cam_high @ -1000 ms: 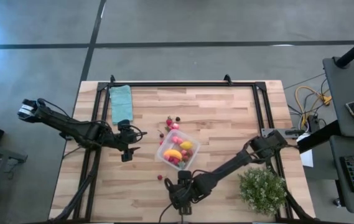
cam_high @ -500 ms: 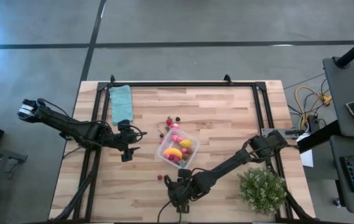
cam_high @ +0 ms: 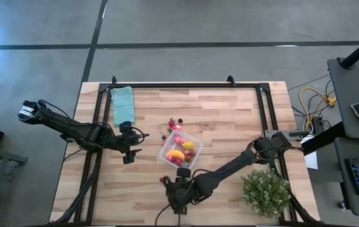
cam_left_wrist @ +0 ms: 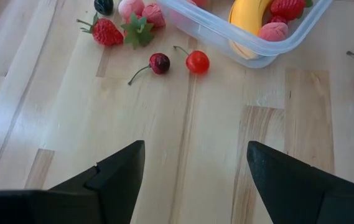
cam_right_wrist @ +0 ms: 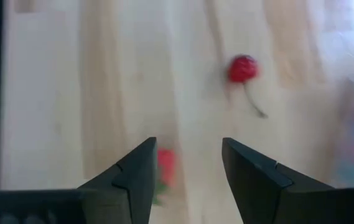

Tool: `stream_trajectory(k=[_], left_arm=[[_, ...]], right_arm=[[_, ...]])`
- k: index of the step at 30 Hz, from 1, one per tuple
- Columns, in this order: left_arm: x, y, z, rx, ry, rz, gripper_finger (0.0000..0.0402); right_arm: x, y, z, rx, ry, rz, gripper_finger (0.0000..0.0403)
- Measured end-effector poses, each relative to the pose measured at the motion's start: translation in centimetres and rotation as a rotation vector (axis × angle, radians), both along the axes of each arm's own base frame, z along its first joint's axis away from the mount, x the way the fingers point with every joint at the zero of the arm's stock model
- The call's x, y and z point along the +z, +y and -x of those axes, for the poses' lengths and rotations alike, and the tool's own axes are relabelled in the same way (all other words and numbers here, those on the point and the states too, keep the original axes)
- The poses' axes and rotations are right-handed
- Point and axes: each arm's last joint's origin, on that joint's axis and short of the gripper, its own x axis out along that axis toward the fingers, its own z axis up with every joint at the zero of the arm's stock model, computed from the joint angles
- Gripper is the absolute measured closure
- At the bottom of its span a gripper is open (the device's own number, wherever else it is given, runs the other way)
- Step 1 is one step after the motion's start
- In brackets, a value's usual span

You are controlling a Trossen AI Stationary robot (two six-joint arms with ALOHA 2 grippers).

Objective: Pick and placing Produce into tupperware
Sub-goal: Put the red strawberry into the transparent container

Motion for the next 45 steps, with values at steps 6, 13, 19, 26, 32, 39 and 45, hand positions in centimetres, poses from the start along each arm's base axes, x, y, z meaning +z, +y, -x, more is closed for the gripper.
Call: stream_trajectory(k=[6, 13, 19, 26, 32, 39, 45], left_arm=[[0.0, 0.0, 0.0, 0.000, 0.000, 0.000, 0.0134], [0.0, 0.0, 0.0, 0.000, 0.001, -0.001, 0.0134], [0.0, 0.0, 0.0, 0.000, 0.001, -0.001, 0.0134], [0.0, 0.0, 0.0, 0.000, 0.001, -0.001, 0.0134], [0.0, 0.0, 0.0, 0.000, 0.002, -0.001, 0.0134], [0.0, 0.0, 0.0, 0.000, 0.002, -0.001, 0.0134], [0.0, 0.0, 0.0, 0.000, 0.002, -0.001, 0.0134]], right_arm=[[0.0, -0.1, 0.1, -0.011, 0.056, -0.076, 0.0229], [-0.4, 1.1, 0.9, 0.020, 0.059, -0.081, 0.0204], [-1.3, 1.3, 1.3, -0.014, 0.078, -0.090, 0.0148], [-1.6, 1.3, 1.0, -0.018, 0.046, -0.108, 0.0100], [-3.7, 1.6, 0.6, -0.019, 0.079, -0.101, 0.0097], [-4.1, 1.5, 0.5, -0.051, 0.085, -0.103, 0.0106], [-4.1, 1.4, 0.5, -0.068, 0.080, -0.100, 0.0114]])
